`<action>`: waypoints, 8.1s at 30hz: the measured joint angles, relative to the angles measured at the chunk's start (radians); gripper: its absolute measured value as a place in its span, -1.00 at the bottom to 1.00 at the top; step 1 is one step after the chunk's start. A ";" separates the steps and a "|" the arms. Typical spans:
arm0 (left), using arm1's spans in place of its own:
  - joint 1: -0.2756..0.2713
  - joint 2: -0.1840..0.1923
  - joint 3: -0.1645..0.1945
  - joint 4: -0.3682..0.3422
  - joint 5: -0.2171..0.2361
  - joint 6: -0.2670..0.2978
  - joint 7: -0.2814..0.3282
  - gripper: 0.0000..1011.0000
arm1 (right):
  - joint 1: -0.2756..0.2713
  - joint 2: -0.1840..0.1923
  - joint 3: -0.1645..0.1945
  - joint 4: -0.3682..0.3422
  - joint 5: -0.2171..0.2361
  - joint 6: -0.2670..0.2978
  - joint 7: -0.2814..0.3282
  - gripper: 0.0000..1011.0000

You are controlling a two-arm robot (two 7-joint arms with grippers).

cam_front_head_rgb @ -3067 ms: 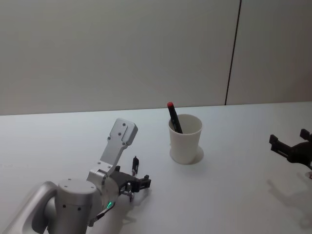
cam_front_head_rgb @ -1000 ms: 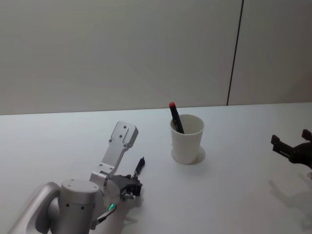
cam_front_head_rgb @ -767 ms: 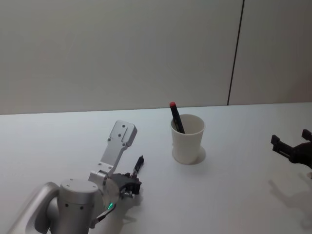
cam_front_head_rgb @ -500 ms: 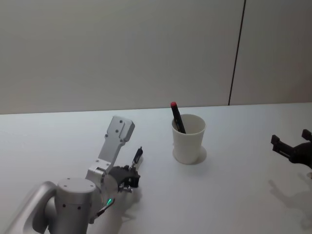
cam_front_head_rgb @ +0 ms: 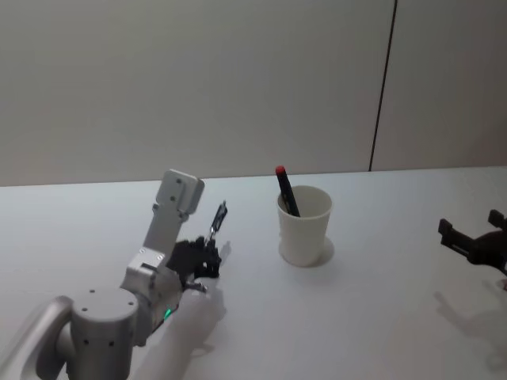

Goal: Place the pen into the pen holder.

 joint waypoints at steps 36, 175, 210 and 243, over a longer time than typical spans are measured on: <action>0.031 0.083 -0.058 -0.049 -0.066 -0.471 -0.303 -0.73 | 0.000 0.000 0.000 0.000 0.000 0.000 0.000 0.98; -0.077 -0.045 0.093 0.045 -0.027 -0.519 -0.679 -0.73 | -0.211 0.094 0.087 -0.171 0.398 -0.116 0.262 0.98; -0.077 -0.045 0.093 0.045 -0.026 -0.519 -0.679 -0.73 | -0.120 0.031 0.018 -0.229 0.496 0.011 0.121 0.98; -0.077 -0.045 0.093 0.045 -0.026 -0.519 -0.679 -0.73 | -0.038 -0.046 -0.037 -0.239 0.596 0.106 -0.074 0.95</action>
